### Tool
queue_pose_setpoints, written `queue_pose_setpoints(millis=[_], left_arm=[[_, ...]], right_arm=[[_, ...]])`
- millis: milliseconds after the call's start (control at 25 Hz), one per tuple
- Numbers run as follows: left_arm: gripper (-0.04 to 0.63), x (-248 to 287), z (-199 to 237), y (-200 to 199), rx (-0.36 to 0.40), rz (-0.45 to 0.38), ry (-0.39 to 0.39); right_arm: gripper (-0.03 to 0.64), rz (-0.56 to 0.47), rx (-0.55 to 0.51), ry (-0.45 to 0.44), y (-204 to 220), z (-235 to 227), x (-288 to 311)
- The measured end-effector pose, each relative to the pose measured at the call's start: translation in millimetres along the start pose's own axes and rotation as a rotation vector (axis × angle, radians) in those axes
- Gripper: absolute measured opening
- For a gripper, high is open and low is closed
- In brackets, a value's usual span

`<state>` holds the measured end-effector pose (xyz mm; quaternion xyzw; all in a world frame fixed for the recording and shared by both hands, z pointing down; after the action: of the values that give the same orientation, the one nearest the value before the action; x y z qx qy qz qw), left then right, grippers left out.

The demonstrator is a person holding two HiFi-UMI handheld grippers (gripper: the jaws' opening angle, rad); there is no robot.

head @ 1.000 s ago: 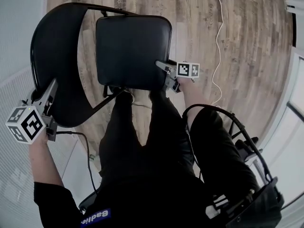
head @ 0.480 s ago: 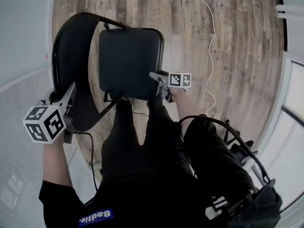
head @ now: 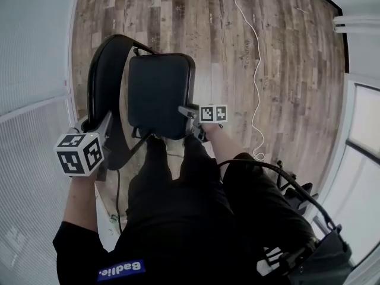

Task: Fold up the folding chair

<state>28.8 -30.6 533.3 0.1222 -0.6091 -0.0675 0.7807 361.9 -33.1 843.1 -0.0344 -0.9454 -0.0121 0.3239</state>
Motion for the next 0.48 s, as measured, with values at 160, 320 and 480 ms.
queue_pose_setpoints(millis=[160,320,480], left_arm=[[0.086,-12,1,-1,-0.002,0.002,-0.011],[0.086,-24,10,-2,-0.028,-0.004,0.012],[0.086,-36,14,-1,-0.049,-0.010,0.031]], right_arm=[[0.293,0.044,-0.049,0.041,-2,34,5],[0.293,0.097,-0.096,0.080,-5,70,11],[0.293,0.129,-0.115,0.103,-3,98,15]])
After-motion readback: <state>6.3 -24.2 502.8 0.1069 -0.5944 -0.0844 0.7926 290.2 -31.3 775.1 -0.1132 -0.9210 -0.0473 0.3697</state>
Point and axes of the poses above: the fingertips, and each gripper's own axes: x forward along the fingers, z to its left, y out of its underside, the point moved 9 cm from there along -x, backward along the fingers, and after that the axes turned 10 degrees about z, right-handed, at the moved point
